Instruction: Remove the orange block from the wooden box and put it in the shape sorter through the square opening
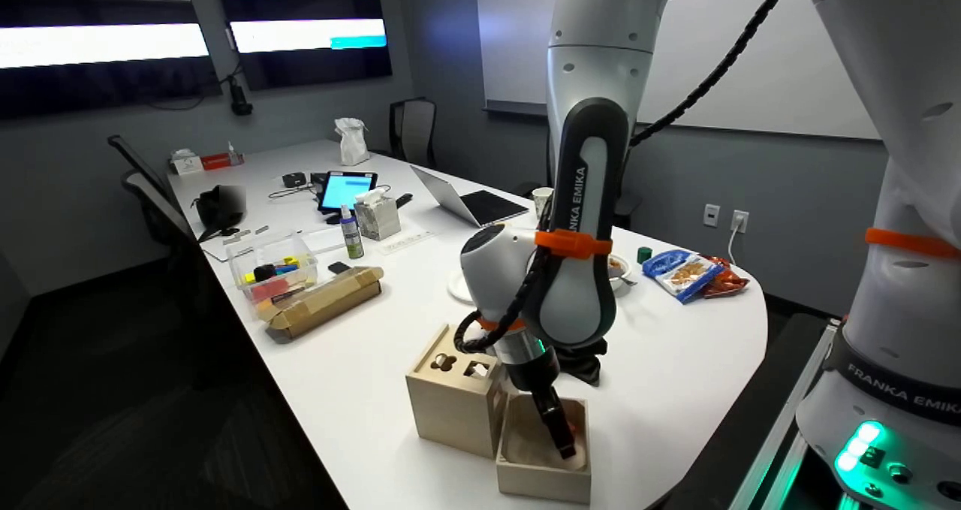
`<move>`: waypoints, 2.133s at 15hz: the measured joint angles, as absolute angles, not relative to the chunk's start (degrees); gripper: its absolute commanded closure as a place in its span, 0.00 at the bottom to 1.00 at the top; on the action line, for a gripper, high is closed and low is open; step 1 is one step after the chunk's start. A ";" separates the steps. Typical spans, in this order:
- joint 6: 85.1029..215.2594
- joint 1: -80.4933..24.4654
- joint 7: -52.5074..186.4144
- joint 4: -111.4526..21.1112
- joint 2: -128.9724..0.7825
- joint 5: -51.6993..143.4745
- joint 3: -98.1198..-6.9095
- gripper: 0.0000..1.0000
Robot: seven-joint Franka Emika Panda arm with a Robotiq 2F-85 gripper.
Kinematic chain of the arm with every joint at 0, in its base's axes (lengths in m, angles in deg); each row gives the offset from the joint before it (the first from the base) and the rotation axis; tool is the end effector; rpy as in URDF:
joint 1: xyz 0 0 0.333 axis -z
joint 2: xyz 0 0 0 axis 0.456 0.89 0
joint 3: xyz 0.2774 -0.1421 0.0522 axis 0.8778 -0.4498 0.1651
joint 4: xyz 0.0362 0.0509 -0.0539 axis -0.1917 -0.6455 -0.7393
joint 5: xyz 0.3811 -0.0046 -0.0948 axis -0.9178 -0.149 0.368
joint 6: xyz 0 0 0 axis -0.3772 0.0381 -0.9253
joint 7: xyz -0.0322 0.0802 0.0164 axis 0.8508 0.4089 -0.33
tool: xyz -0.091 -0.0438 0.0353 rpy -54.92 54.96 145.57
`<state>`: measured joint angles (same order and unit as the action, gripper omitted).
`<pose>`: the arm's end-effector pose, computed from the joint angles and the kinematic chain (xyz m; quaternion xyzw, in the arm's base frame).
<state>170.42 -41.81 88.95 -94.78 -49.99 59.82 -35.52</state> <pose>0.3559 0.2178 0.0718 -0.8548 -0.4998 0.1396 0.0039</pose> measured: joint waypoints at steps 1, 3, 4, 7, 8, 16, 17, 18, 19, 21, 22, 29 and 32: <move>170.41 -41.98 89.11 -94.78 -49.99 60.99 -35.68 0.00; 170.41 -42.48 89.51 -94.78 -50.01 63.14 -36.04 0.00; 170.41 -42.81 89.67 -94.79 -50.06 64.36 -36.23 0.00; 170.42 -44.10 89.84 -94.82 -50.22 68.03 -36.83 0.00; 170.42 -44.62 89.84 -94.90 -50.29 69.17 -37.09 0.00; 170.45 -46.00 90.94 -96.27 -51.86 76.54 -38.36 0.00; 170.45 -45.98 91.46 -96.27 -51.86 77.18 -38.42 0.00; 170.45 -45.94 92.13 -96.27 -51.85 77.80 -38.44 0.00; 170.45 -45.89 92.88 -96.27 -51.83 78.42 -38.44 0.00; 170.45 -45.78 94.36 -96.27 -51.76 79.54 -38.44 0.00; 170.45 -45.71 95.10 -96.27 -51.73 80.09 -38.43 0.00; 170.54 -45.10 100.02 -96.23 -51.19 83.47 -38.18 0.00; 170.57 -44.65 101.55 -96.03 -50.68 84.68 -38.03 0.01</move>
<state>170.57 -44.65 101.55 -96.03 -50.68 84.68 -38.03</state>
